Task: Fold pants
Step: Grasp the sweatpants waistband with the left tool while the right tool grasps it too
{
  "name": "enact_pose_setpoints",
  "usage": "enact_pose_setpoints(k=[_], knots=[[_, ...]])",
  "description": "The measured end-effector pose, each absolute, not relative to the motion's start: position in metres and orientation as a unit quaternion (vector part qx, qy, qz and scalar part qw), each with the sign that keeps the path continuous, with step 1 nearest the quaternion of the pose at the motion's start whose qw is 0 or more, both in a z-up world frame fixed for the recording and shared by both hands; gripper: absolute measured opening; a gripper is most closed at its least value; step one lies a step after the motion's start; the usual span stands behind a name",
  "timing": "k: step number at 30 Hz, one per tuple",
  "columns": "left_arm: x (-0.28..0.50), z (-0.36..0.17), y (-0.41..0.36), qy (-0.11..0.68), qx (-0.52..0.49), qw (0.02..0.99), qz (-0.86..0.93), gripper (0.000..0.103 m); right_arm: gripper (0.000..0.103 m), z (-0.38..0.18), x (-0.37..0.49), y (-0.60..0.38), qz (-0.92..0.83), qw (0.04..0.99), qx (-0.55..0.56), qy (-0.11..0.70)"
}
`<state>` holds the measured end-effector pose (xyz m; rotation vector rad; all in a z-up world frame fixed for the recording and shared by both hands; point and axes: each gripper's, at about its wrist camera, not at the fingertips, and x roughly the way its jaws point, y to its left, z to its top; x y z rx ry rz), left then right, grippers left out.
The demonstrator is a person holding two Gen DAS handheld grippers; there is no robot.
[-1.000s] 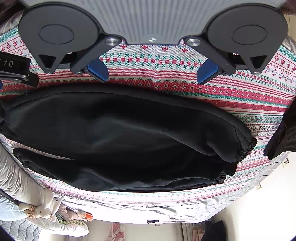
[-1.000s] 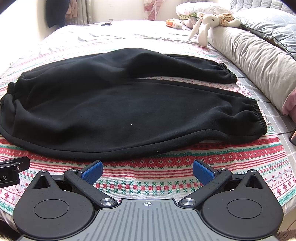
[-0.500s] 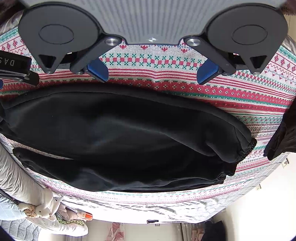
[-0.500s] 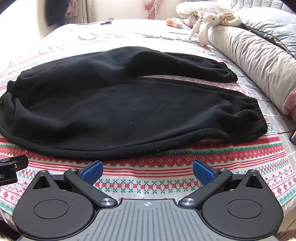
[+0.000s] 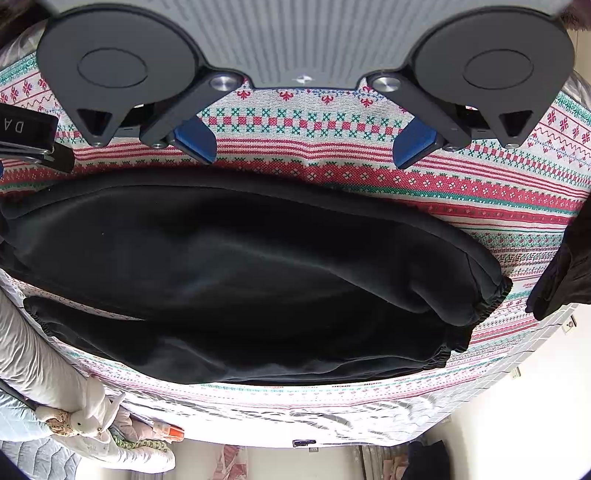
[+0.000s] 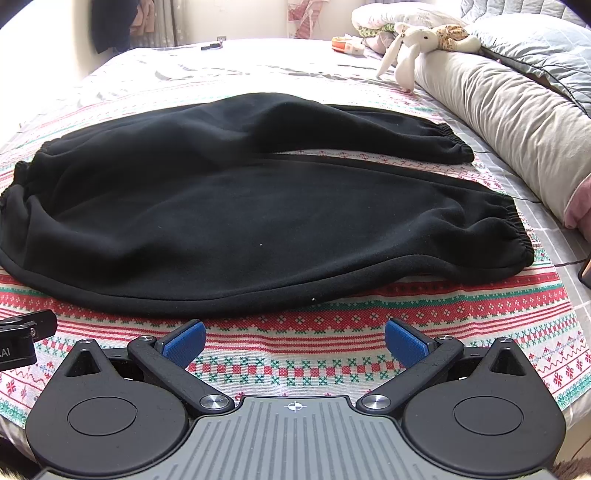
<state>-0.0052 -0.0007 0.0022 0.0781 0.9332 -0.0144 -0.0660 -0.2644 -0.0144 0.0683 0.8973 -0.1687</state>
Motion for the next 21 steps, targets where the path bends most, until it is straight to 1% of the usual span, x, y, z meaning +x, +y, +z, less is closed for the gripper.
enact_pose_setpoints(k=[5,9,16,21], knots=[[-0.002,0.006,0.007,0.447,0.030,0.894,-0.002,0.103,0.103,-0.010,-0.069,-0.262,-0.072,0.905,0.033,0.418],[0.004,0.019,0.021,0.417,0.030,0.908,0.027,0.103,0.103,0.003,-0.066,-0.258,-0.052,0.914,0.039,0.401],[0.024,0.049,0.053,0.377,0.030,0.924,0.053,0.103,0.103,0.034,-0.046,-0.232,0.020,0.926,-0.009,0.377],[0.046,0.052,0.073,0.377,0.026,0.922,0.081,0.103,0.103,0.032,-0.021,-0.208,0.089,0.905,-0.033,0.414]])
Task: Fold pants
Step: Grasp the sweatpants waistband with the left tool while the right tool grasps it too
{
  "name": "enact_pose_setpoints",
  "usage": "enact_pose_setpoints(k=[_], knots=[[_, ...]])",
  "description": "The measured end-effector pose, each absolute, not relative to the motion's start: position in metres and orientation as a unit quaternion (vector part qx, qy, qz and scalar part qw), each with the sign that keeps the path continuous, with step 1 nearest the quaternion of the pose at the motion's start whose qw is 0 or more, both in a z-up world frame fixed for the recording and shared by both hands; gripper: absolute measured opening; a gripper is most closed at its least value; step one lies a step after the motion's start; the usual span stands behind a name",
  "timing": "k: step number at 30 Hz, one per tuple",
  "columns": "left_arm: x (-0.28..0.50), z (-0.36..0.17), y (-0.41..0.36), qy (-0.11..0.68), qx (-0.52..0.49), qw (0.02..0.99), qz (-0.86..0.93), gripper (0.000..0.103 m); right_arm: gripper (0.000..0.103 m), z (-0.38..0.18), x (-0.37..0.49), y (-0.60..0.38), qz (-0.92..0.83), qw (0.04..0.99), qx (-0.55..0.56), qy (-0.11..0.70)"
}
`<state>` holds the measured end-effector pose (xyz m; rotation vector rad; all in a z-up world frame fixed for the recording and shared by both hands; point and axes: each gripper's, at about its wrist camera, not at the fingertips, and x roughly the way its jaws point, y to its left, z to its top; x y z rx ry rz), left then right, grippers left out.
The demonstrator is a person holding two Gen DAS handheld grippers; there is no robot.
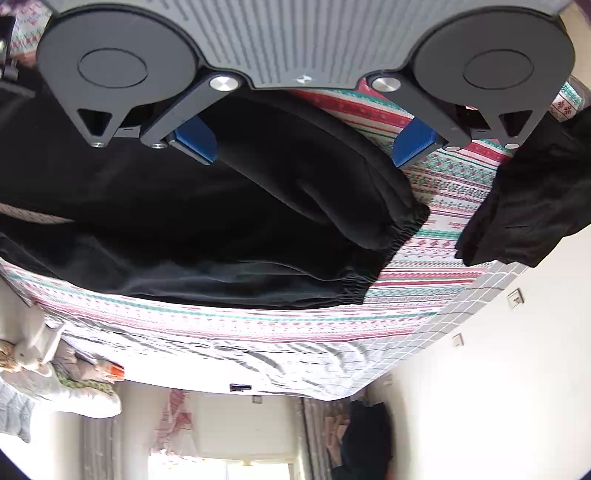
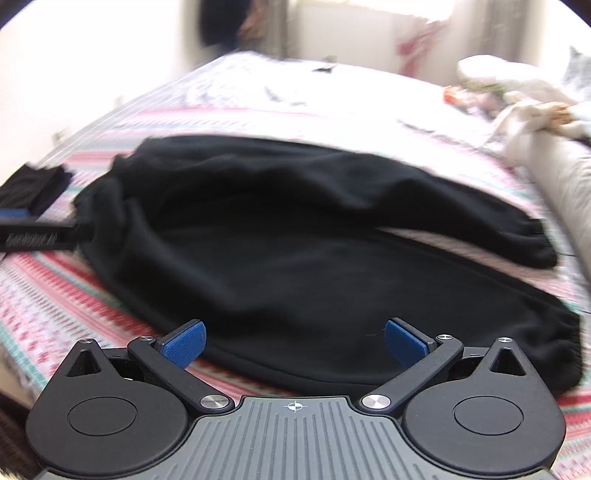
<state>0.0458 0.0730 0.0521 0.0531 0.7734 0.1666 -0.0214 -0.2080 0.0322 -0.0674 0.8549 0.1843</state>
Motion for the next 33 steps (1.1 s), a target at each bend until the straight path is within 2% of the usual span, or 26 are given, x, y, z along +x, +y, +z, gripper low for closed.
enact_pose_setpoints(k=[4,12,23,33], knots=[[0.061,0.042,0.092,0.388,0.009,0.917,0.094,0.103,0.103,0.019,-0.001,-0.193,0.120,0.887,-0.032,0.446],[0.091,0.014,0.137,0.423,0.004,0.897,0.129,0.103,0.103,-0.026,0.024,-0.165,0.148,0.884,-0.061,0.440],[0.120,-0.021,0.219,0.442,-0.149,0.876,0.124,0.103,0.103,-0.043,0.032,-0.109,0.238,0.874,-0.150,0.396],[0.129,-0.031,0.235,0.374,-0.215,0.897,0.100,0.069,0.101,-0.054,0.032,-0.108,0.262,0.865,-0.148,0.400]])
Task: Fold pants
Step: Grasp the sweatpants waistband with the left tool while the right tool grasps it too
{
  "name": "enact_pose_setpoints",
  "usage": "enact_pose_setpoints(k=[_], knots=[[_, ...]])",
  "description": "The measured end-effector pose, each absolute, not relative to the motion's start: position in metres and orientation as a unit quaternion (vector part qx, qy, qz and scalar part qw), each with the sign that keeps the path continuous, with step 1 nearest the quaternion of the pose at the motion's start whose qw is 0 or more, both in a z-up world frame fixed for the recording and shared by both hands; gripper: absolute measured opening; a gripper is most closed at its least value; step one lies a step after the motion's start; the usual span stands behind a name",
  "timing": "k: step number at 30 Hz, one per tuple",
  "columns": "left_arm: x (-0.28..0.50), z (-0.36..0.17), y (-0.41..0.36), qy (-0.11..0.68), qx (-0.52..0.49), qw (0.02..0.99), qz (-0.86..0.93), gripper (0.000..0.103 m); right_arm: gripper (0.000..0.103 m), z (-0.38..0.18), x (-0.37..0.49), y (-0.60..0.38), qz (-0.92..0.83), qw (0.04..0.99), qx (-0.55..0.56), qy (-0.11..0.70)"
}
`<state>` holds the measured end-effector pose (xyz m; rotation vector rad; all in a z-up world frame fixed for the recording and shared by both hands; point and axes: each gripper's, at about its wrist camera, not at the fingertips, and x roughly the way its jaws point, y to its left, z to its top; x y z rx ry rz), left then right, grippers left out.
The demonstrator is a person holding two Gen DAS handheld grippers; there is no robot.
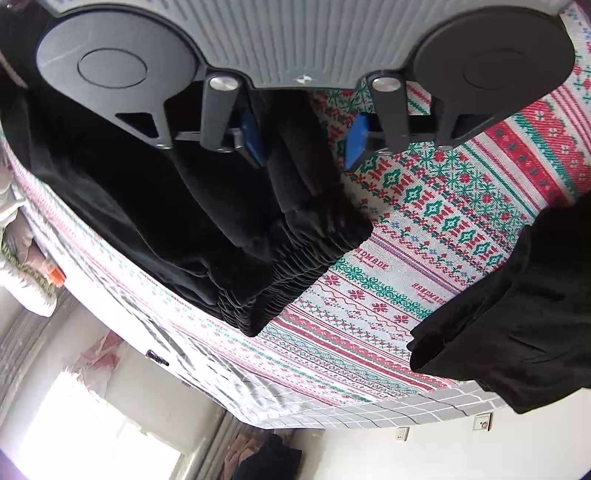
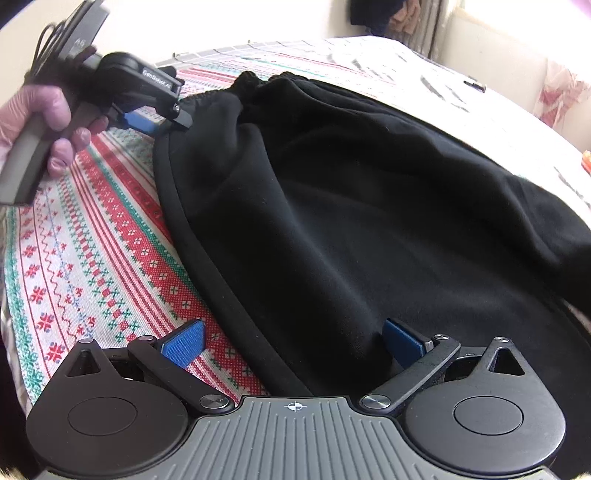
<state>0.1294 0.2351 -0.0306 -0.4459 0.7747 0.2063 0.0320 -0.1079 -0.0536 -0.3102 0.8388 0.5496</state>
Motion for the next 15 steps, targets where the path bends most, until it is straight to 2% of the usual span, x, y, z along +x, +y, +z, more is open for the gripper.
enact_pose_setpoints(k=[2,4,5,7,9,12,15], knots=[[0.131,-0.033,0.239,0.361,-0.226,0.898,0.107,0.063,0.097,-0.053,0.032,-0.112,0.265,0.867,-0.140,0.398],[0.132,-0.034,0.241,0.356,-0.233,0.897,0.121,0.055,0.076,-0.050,0.031,-0.111,0.262,0.874,-0.140,0.384],[0.133,-0.033,0.240,0.357,-0.233,0.896,0.127,0.054,0.072,-0.049,0.030,-0.110,0.262,0.876,-0.145,0.377],[0.132,-0.031,0.237,0.358,-0.227,0.895,0.138,0.048,0.056,-0.046,0.023,-0.107,0.269,0.880,-0.159,0.358],[0.132,-0.031,0.234,0.360,-0.216,0.896,0.146,0.044,0.049,-0.047,0.014,-0.098,0.277,0.880,-0.188,0.337],[0.129,-0.030,0.232,0.361,-0.200,0.898,0.151,0.041,0.043,-0.051,0.000,-0.088,0.285,0.875,-0.248,0.302],[0.126,-0.029,0.235,0.363,-0.198,0.897,0.155,0.037,0.027,-0.051,-0.006,-0.084,0.290,0.872,-0.269,0.288]])
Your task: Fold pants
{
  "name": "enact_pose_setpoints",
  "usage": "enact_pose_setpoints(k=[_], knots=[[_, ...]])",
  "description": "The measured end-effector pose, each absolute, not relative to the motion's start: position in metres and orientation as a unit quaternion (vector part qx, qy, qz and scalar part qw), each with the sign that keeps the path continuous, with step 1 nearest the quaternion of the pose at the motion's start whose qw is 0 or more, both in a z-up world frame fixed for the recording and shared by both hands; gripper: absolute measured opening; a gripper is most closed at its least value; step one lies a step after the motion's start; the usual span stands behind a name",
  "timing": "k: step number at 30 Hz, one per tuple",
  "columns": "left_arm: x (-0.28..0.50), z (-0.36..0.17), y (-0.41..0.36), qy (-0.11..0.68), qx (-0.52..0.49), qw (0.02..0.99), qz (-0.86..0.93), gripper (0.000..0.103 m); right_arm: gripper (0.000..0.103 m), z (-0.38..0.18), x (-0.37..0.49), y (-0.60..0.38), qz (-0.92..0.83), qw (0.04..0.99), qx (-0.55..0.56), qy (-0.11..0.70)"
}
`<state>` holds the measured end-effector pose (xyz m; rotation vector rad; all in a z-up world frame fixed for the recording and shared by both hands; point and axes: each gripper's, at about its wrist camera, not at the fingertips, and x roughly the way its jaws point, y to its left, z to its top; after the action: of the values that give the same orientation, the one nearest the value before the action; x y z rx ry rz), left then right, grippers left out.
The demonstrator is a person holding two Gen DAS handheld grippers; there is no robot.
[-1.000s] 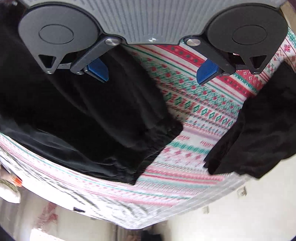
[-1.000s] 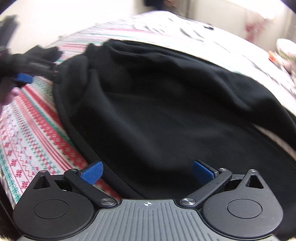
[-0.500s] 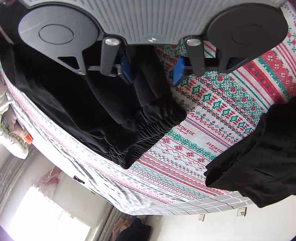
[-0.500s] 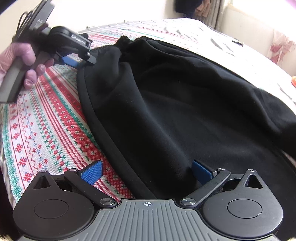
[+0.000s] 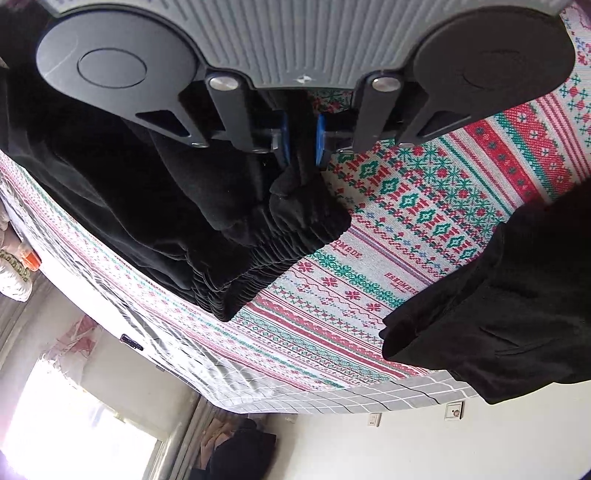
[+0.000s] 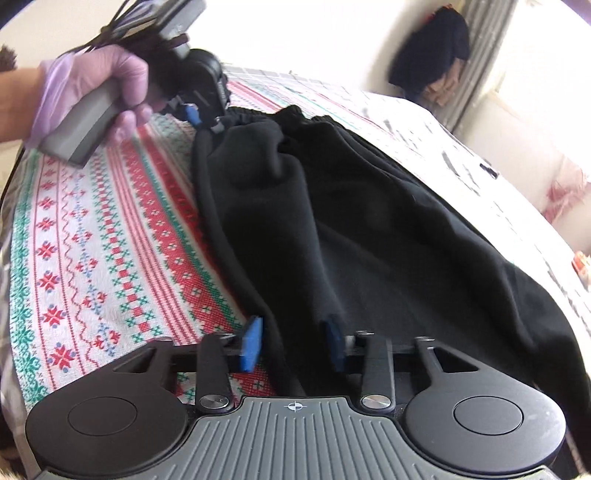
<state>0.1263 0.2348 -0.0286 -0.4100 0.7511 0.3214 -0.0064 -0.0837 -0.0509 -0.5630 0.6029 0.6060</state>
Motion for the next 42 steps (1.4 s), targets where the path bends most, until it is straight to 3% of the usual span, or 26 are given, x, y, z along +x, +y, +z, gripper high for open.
enact_pose_setpoints(k=[2,4,26,29,31,33,35,37,42], knots=[[0.124,-0.026,0.236,0.363,-0.200,0.897,0.156,0.033,0.017,-0.050,-0.012,-0.082,0.291,0.871,-0.280,0.280],[0.122,-0.024,0.237,0.362,-0.196,0.897,0.159,0.032,0.001,-0.048,-0.013,-0.082,0.303,0.865,-0.279,0.286],[0.059,0.000,0.255,0.375,-0.161,0.897,0.169,0.030,0.000,-0.005,-0.055,-0.086,0.397,0.840,-0.214,0.301],[0.062,-0.016,0.248,0.417,-0.132,0.883,0.169,0.038,0.000,-0.012,-0.060,-0.080,0.392,0.832,-0.238,0.311],[0.062,-0.021,0.243,0.426,-0.110,0.880,0.180,0.064,0.008,-0.015,-0.060,-0.084,0.375,0.839,-0.239,0.313],[0.062,-0.019,0.237,0.425,-0.087,0.881,0.189,0.071,0.018,-0.012,-0.056,-0.089,0.357,0.847,-0.242,0.311],[0.058,-0.015,0.231,0.424,-0.081,0.886,0.170,0.073,0.035,-0.005,-0.051,-0.098,0.343,0.855,-0.233,0.311],[0.053,-0.010,0.221,0.423,-0.082,0.891,0.142,0.083,0.054,0.001,-0.043,-0.112,0.325,0.864,-0.220,0.315],[0.049,-0.002,0.169,0.410,-0.041,0.910,0.054,0.089,0.057,0.010,-0.018,-0.160,0.249,0.889,-0.179,0.340]])
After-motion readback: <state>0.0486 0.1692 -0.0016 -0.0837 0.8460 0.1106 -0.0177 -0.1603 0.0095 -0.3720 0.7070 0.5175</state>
